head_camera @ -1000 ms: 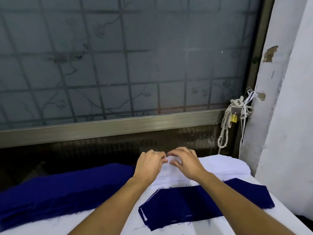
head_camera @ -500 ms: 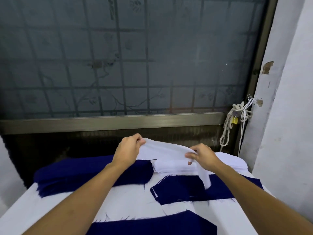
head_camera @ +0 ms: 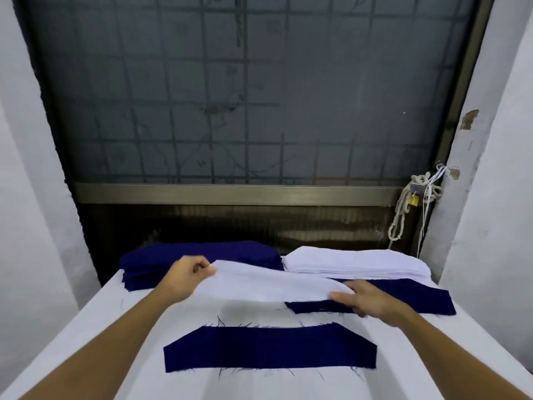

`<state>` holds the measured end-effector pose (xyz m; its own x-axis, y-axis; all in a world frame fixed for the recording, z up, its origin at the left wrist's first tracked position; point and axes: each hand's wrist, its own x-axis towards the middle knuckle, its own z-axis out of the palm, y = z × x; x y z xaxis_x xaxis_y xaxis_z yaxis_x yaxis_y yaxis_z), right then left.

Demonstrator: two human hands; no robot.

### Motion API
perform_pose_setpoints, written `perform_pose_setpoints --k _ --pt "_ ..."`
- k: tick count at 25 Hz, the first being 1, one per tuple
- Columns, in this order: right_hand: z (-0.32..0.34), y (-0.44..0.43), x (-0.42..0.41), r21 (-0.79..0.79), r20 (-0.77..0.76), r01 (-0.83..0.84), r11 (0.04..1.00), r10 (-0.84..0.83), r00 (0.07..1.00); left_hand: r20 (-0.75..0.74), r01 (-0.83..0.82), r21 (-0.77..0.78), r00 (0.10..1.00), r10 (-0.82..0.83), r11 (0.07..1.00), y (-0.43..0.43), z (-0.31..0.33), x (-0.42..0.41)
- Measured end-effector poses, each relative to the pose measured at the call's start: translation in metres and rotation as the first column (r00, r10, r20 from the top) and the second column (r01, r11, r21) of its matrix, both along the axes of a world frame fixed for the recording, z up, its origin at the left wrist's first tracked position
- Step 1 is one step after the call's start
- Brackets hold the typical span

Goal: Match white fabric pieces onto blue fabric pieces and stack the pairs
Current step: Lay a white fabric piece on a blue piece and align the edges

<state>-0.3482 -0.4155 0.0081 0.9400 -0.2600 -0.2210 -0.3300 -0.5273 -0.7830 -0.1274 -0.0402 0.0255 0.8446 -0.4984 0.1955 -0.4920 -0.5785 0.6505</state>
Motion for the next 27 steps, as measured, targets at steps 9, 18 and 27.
perform_pose_setpoints --k 9,18,27 --pt "-0.053 0.028 -0.02 0.136 0.106 0.231 0.963 -0.246 0.964 -0.287 -0.042 -0.045 0.958 0.027 0.998 0.034 -0.047 -0.027" --pt "-0.072 0.032 -0.035 0.323 0.116 0.344 0.882 -0.398 0.91 -0.287 -0.137 0.005 0.949 0.133 0.991 0.045 -0.081 -0.032" --pt "-0.07 0.028 -0.044 0.192 0.115 0.29 0.937 -0.315 0.942 -0.127 -0.242 0.179 0.956 0.266 0.954 0.049 -0.108 -0.039"
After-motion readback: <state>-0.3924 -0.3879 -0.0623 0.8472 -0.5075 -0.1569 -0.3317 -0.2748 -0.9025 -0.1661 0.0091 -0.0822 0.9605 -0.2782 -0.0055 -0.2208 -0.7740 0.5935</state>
